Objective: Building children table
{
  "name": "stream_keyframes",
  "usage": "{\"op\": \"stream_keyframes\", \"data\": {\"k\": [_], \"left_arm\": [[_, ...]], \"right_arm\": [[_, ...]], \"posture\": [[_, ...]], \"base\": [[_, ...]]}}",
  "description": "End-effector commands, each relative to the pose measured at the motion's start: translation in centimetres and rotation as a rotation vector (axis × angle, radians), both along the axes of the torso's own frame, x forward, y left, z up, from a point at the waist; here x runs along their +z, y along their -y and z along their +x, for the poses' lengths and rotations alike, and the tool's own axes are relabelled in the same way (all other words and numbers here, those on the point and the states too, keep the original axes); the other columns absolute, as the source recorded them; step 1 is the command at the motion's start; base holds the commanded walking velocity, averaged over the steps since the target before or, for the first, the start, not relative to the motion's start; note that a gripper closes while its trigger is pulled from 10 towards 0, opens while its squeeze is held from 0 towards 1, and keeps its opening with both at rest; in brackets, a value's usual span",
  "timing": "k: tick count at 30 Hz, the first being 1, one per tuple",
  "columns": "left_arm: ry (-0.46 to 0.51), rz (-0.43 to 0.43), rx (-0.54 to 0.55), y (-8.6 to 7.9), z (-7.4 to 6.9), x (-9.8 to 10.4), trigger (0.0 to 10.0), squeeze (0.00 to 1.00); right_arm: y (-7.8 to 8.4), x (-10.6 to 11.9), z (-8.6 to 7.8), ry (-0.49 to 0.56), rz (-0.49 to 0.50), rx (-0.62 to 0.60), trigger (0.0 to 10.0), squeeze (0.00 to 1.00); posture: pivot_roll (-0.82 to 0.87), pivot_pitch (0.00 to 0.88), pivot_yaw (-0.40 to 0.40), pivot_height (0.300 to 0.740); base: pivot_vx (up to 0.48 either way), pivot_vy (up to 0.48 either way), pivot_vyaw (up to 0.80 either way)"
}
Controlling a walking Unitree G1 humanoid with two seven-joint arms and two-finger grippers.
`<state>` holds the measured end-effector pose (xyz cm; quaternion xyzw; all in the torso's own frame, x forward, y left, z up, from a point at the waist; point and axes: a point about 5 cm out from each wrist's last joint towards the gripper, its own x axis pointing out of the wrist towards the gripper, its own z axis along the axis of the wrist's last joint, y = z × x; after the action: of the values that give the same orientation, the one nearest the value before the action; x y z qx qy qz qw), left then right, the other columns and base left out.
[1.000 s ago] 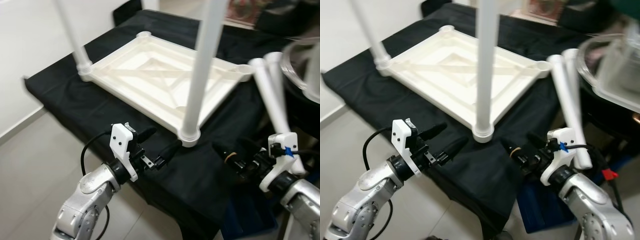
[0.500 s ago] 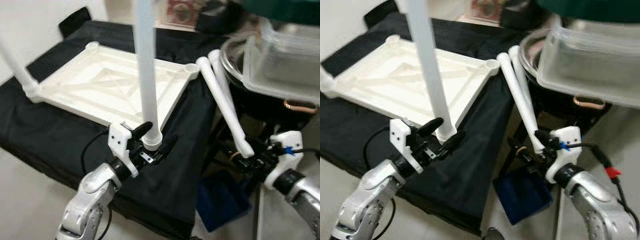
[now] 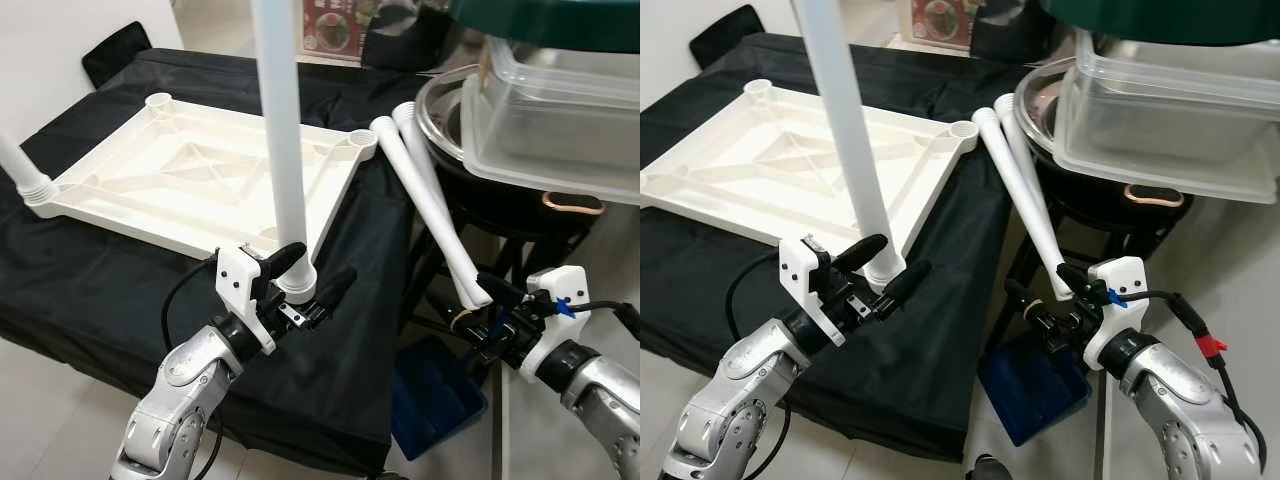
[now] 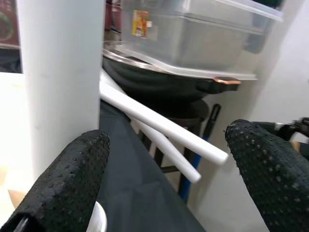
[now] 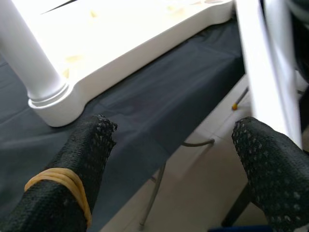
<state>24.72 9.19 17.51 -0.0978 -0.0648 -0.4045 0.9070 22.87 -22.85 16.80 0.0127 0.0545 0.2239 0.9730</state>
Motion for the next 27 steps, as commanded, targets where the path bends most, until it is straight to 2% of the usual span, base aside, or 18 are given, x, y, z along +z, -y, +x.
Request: {"op": "stream_keyframes", "data": {"k": [1,14,18,20,27], "left_arm": [[-0.014,0.004,-0.055,0.4,-0.7,-0.2,10.0,0.0],[-0.035,-0.005,-0.138,0.8,-1.6,-0.2,10.0,0.0],[-0.041,-0.003,-0.16,0.9,-1.9,-0.2,10.0,0.0],[-0.055,-0.004,-0.169,0.9,-2.0,-0.3,10.0,0.0],[-0.065,-0.002,-0.187,1.0,-2.3,-0.3,10.0,0.0]], "right_arm": [[0.1,-0.8,-0.3,-0.031,-0.02,0.005,10.0,0.0],[0.3,-1.0,-0.4,-0.04,-0.045,0.01,10.0,0.0],[0.2,-1.5,-0.6,-0.054,-0.116,0.033,10.0,0.0],[0.1,-1.9,-0.9,-0.064,-0.206,0.069,10.0,0.0],[-0.3,-2.1,-1.2,-0.072,-0.269,0.138,10.0,0.0]], "posture": [[-0.13,0.144,0.044,0.74],[-0.12,0.146,0.045,0.74],[-0.12,0.15,0.045,0.74],[-0.12,0.156,0.045,0.74],[-0.12,0.164,0.043,0.74]], "base": [[0.0,-0.39,0.0],[0.0,-0.458,0.0],[0.0,-0.472,0.0],[0.0,-0.18,0.0],[0.0,0.0,0.0]]}}
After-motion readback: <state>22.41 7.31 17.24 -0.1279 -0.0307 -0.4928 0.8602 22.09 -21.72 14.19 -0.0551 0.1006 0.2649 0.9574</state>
